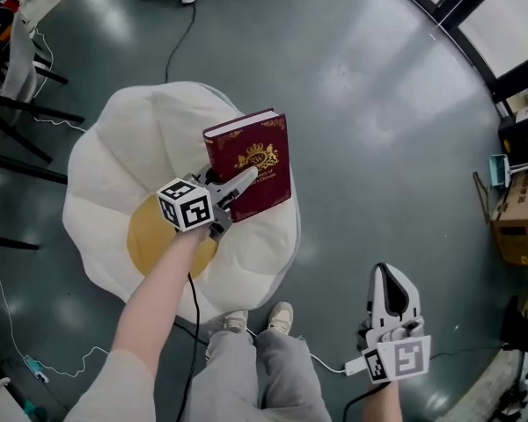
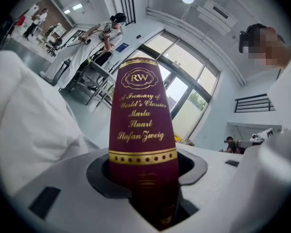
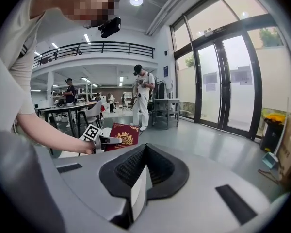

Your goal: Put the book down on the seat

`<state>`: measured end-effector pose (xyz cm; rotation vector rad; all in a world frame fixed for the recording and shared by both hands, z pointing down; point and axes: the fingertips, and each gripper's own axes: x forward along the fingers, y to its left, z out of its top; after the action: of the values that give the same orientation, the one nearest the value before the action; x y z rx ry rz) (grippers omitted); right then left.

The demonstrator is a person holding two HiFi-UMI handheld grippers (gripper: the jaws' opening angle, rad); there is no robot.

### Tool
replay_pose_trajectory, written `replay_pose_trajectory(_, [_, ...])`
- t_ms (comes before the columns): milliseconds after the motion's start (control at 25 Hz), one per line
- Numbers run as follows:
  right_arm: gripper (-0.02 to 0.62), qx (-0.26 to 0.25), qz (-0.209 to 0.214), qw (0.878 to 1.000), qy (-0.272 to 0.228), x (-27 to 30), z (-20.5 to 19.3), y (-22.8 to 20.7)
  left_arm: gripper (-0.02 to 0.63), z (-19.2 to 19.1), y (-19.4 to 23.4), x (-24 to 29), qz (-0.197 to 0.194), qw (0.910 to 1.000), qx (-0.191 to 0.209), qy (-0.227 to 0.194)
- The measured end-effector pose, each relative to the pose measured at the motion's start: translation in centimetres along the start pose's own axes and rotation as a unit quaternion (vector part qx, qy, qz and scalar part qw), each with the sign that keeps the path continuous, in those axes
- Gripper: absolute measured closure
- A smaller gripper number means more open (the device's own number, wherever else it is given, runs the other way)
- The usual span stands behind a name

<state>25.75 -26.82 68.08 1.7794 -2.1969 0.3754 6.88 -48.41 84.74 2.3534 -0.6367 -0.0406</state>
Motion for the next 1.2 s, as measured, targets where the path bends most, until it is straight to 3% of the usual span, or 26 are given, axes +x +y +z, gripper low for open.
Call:
replay_pose_trajectory(200, [0.597,0.02,0.02,1.0,0.005,0.9,-3.8,-0.5,0.376,-4.6,5.8,1.5,0.01,0.9983,-0.058,-0.008])
replay_pose_trajectory(360, [0.597,0.029,0.018,0.999,0.015,1.4,-6.5,-1.4,0.356,-5.5,8.2,1.1,0.019,0.9976,-0.055,-0.038])
replay_pose_trajectory(480, [0.597,0.036,0.019,0.999,0.026,1.7,-8.0,-1.9,0.299,-5.6,9.1,0.8,0.044,0.9981,0.001,-0.044])
replay_pose_trajectory(560, [0.597,0.036,0.024,0.998,0.035,2.1,-8.9,-1.8,0.233,-5.4,10.0,0.4,0.081,0.9944,0.052,-0.043])
replay_pose_trajectory(680, [0.597,0.036,0.037,0.998,0.046,3.0,-9.7,-1.1,0.144,-4.9,11.0,-0.4,0.136,0.9818,0.125,-0.044])
replay_pose_trajectory(840, [0.597,0.039,0.052,0.997,0.052,4.6,-10.4,0.0,0.108,-4.3,10.6,-1.2,0.178,0.962,0.194,-0.073])
replay_pose_trajectory(1000, [0.597,0.052,0.065,0.995,0.057,5.7,-10.9,1.6,0.084,-3.7,12.4,-3.1,0.25,0.9372,0.23,-0.079])
replay_pose_trajectory(1200, [0.597,0.057,0.073,0.994,0.064,6.3,-11.0,2.2,0.077,-3.6,11.9,-3.6,0.244,0.9353,0.247,-0.068])
